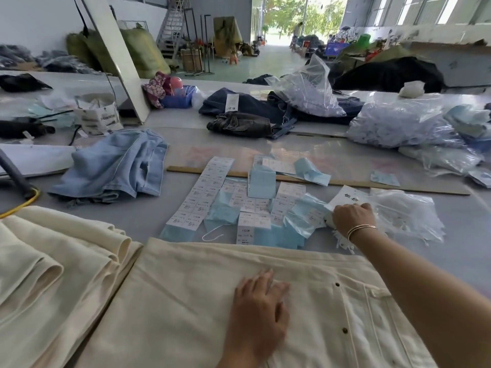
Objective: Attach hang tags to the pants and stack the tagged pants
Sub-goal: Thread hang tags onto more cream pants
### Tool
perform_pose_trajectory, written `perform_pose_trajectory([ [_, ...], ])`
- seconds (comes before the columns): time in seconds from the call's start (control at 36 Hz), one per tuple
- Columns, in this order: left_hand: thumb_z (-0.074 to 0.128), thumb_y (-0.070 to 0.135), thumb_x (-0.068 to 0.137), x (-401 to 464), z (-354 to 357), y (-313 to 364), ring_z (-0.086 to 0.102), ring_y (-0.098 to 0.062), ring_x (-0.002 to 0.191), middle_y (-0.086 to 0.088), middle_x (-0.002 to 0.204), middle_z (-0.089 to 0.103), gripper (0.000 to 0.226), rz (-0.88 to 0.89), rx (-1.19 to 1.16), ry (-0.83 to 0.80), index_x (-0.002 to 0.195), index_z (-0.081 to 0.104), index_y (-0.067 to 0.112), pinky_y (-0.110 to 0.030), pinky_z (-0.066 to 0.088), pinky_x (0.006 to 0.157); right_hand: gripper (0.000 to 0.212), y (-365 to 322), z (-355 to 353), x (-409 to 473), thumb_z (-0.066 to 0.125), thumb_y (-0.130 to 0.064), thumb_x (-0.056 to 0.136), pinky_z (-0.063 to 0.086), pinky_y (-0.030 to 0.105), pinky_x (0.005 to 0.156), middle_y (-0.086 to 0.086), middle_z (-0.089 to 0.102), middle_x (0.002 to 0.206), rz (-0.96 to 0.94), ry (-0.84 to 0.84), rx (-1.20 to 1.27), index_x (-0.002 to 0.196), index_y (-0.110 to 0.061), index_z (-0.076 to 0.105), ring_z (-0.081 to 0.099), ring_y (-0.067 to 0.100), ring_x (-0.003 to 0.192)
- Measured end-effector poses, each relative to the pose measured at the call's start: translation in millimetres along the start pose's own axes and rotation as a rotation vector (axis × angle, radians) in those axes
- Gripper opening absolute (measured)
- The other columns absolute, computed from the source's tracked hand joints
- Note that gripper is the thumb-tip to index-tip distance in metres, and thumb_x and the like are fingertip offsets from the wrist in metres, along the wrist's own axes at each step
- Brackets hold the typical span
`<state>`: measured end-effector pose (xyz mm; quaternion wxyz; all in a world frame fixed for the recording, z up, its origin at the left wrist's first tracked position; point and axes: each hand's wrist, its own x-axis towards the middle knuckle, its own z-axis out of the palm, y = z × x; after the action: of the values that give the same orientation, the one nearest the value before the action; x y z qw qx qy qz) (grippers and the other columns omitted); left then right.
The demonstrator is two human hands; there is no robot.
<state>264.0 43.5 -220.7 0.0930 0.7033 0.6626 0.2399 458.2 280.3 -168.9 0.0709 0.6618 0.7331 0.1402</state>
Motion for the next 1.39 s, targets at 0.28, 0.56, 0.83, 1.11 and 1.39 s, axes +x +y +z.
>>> perform_pose_trajectory([
  [0.28, 0.060, 0.038, 0.063, -0.2, -0.2, 1.5, 0.065, -0.011, 0.104, 0.008, 0.116, 0.067, 0.036, -0.002, 0.007, 0.008, 0.097, 0.071, 0.038, -0.029, 0.033, 0.096, 0.028, 6.3, -11.8, 2.5, 0.041, -0.015, 0.094, 0.040, 0.032, 0.088, 0.003, 0.068, 0.109, -0.006, 0.057, 0.007, 0.107, -0.021, 0.065, 0.064, 0.021, 0.103],
  [0.56, 0.076, 0.039, 0.050, 0.7, 3.0, 0.3, 0.066, -0.008, 0.098, 0.011, 0.113, 0.068, 0.044, 0.025, -0.013, 0.055, 0.093, 0.071, 0.040, -0.026, 0.034, 0.093, 0.029, 15.1, -19.3, 12.4, 0.039, -0.033, 0.095, 0.035, 0.040, 0.098, 0.007, 0.065, 0.108, 0.073, -0.100, 0.269, 0.093, -0.022, 0.066, 0.057, 0.026, 0.099],
  [0.83, 0.065, 0.023, 0.085, 14.9, -10.6, -8.2, 0.062, -0.003, 0.098, 0.019, 0.103, 0.068, 0.021, -0.286, -0.610, 0.001, 0.085, 0.071, 0.043, -0.024, 0.045, 0.094, 0.018, 21.1, -43.5, -3.1, 0.070, -0.027, 0.084, 0.039, 0.041, 0.085, 0.012, 0.067, 0.105, 0.177, 0.421, 0.738, 0.085, -0.009, 0.074, 0.054, 0.036, 0.100],
  [1.11, 0.038, 0.055, 0.096, 71.8, -57.0, -15.6, 0.068, -0.022, 0.081, -0.010, 0.095, 0.072, 0.054, -0.715, -1.740, -0.160, 0.108, 0.066, 0.011, -0.035, 0.049, 0.072, 0.008, -52.0, -75.8, -118.6, 0.078, -0.025, 0.071, 0.042, 0.037, 0.099, -0.007, 0.072, 0.096, -0.881, 0.627, 0.518, 0.071, -0.026, 0.070, 0.067, 0.013, 0.096],
  [1.39, 0.047, 0.019, 0.096, 93.0, -53.6, -57.4, 0.060, -0.032, 0.103, -0.016, 0.110, 0.067, 0.019, -0.445, -0.410, -0.105, 0.104, 0.062, 0.011, -0.031, 0.042, 0.076, 0.019, -81.9, -64.3, -100.8, 0.056, -0.035, 0.091, 0.047, 0.033, 0.085, -0.006, 0.069, 0.095, -0.801, 0.412, 0.844, 0.093, -0.022, 0.069, 0.061, 0.014, 0.090],
])
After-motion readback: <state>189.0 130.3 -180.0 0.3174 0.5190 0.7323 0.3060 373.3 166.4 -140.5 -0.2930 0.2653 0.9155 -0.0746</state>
